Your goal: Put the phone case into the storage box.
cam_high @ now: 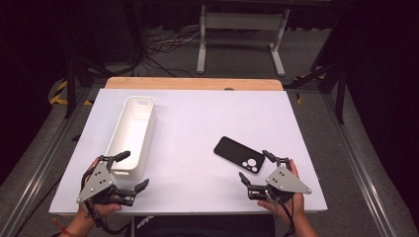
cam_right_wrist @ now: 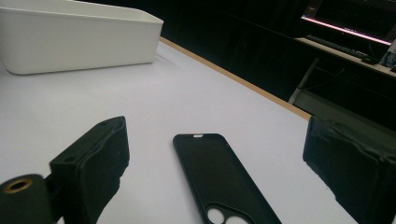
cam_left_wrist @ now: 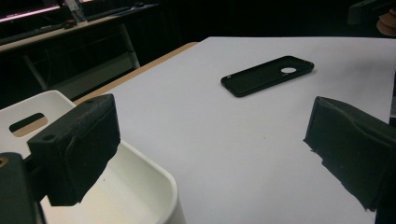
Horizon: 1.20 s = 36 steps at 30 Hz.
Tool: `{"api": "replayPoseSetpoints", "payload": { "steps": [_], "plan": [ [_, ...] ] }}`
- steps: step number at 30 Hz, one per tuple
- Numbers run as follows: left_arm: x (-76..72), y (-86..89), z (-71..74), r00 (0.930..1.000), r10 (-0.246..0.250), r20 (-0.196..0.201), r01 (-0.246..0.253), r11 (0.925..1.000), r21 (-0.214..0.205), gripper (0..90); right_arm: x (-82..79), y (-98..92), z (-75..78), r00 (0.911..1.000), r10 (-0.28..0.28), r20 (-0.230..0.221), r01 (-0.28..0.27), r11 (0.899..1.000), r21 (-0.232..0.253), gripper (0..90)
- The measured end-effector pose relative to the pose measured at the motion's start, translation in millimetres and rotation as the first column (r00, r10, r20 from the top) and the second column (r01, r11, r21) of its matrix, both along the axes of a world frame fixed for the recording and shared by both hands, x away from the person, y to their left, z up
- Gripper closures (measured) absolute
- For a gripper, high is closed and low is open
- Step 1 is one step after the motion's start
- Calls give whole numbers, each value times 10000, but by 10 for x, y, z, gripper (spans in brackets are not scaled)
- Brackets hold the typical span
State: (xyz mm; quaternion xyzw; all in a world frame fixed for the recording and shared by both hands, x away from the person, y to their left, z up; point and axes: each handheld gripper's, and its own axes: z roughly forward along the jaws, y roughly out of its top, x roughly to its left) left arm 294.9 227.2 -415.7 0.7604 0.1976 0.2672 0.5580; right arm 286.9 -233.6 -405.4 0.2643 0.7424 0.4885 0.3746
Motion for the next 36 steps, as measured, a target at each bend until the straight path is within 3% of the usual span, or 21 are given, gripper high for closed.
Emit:
{"api": "replayPoseSetpoints", "payload": {
  "steps": [12,14,15,16,19,20,22,25,33,35,36],
  "plan": [
    [-8,23,-21,10000,-82,-15,82,9999,93,48,40,-76,-27,9989,-309,-342,302,9993,-219,173],
    [-21,26,-21,9999,-114,-44,115,9999,110,48,84,-118,-51,9941,-250,-1054,237,9996,-129,214],
    [-29,23,-24,9999,-154,-42,155,9999,69,49,98,-136,-59,9919,-217,-1251,207,9997,-89,265],
    [-34,20,-26,9997,-212,-85,212,9998,45,52,100,-152,-60,9920,-235,-1241,231,9997,-48,384],
    [-38,9,-29,9997,-231,-90,232,9997,92,55,93,-167,-33,9924,-232,-1206,204,9995,-248,575],
    [-37,7,-29,9997,-222,-84,223,9997,98,57,97,-168,-22,9901,-108,-1398,60,9994,-344,681],
    [-34,8,-27,9997,-232,-108,233,9997,94,59,99,-164,-22,9873,19,-1589,-100,9987,-504,801],
    [-31,3,-32,9996,-219,-159,220,9997,80,64,116,-156,-37,9798,74,-2000,-218,9973,-700,900],
    [-42,0,-32,9996,-267,-128,269,9996,126,67,189,-128,-116,9544,94,-2984,-477,9915,-1213,900],
    [-38,4,-29,9996,-283,-94,284,9994,177,67,193,-123,-127,9522,125,-3053,-545,9901,-1295,900],
    [-36,0,-32,9993,-331,-150,333,9993,161,68,211,-114,-155,9464,116,-3229,-600,9883,-1404,900]
  ]
}}
